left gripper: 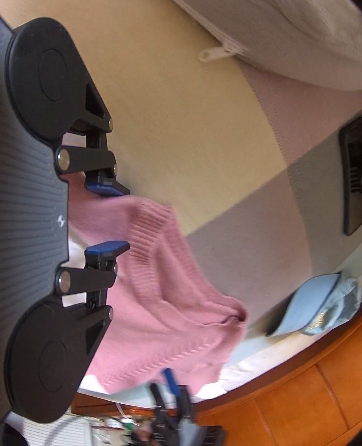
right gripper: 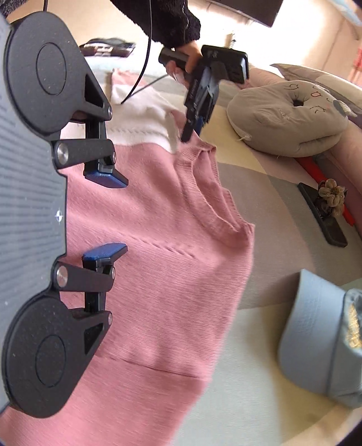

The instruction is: Fold clothes

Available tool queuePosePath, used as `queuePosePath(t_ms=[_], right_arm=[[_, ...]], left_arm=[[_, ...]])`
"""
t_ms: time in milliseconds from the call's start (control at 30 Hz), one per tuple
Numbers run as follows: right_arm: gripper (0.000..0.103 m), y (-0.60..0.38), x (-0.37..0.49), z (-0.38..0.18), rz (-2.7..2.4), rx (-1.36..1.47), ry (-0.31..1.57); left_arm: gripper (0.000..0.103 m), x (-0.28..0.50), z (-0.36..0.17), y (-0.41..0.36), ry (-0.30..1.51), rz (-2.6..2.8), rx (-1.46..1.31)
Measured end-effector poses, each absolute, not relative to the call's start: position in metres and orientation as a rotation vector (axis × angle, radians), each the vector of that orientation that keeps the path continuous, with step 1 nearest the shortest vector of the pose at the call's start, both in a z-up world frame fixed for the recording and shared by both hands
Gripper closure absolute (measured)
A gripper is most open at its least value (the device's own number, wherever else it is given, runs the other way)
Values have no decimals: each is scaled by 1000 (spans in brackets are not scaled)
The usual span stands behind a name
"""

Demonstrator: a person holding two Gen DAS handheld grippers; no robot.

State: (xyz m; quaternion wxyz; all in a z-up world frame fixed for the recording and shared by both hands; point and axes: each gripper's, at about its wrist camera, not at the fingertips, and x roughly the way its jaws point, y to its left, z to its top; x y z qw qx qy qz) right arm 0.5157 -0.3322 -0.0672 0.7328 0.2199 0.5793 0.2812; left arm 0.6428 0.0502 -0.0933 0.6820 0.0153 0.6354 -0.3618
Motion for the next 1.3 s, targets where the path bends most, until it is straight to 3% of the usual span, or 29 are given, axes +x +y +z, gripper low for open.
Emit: queuePosePath(t_ms=[33, 67, 100, 267, 367, 400, 533, 667, 833, 900, 1000, 1300], right_arm=[[53, -331, 512, -68, 611, 500, 1270], [53, -330, 509, -69, 604, 511, 1268], [53, -330, 506, -70, 597, 520, 1265], [53, -334, 504, -57, 577, 526, 1230], [53, -333, 507, -47, 548, 480, 1197], [52, -330, 509, -44, 536, 460, 1187], [50, -302, 515, -35, 479, 256, 1153], [45, -257, 521, -46, 471, 59, 1131], [40, -209, 529, -77, 394, -67, 1130], [26, -200, 533, -82, 372, -80, 1094], [20, -193, 546, -85, 329, -65, 1056], [19, -252, 512, -48, 278, 205, 1004]], left_arm=[[76, 640, -90, 46, 1404, -803, 70], [91, 637, -86, 43, 1382, -794, 105], [97, 635, -83, 39, 1360, -785, 139], [97, 631, -67, 35, 1265, -705, 198], [95, 628, -67, 40, 1255, -643, 176], [88, 626, -67, 39, 1255, -620, 185], [88, 610, -46, 47, 1139, -507, 202], [69, 580, -30, 49, 1080, -553, 118], [66, 542, -69, 33, 1201, -589, 167], [67, 542, -76, 37, 1179, -517, 137], [67, 544, -80, 40, 1156, -426, 96], [68, 521, -53, 21, 1111, -418, 106]])
